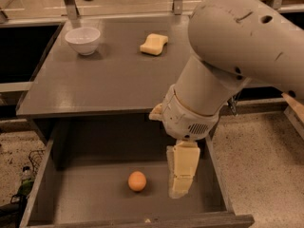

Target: Pick orange from top drawer and place on counter

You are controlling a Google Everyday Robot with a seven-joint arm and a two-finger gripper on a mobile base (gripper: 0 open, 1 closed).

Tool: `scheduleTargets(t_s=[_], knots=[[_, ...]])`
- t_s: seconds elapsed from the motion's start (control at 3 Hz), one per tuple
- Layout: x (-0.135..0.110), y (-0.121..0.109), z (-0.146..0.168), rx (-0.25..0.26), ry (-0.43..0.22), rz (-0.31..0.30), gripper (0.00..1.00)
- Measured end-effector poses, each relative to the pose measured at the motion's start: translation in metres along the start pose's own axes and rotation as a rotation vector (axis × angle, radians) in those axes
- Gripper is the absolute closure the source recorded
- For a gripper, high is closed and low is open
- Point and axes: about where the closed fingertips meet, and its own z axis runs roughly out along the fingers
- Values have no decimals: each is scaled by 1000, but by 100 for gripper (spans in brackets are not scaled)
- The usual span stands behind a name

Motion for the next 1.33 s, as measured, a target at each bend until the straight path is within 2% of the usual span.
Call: scheduleTargets(t_s=[0.33, 1.0, 1.33], knots=[[-1, 3, 2, 11, 24, -1, 0], [3, 5, 23, 48, 97, 42, 0], [1, 6, 34, 51, 145, 51, 0]])
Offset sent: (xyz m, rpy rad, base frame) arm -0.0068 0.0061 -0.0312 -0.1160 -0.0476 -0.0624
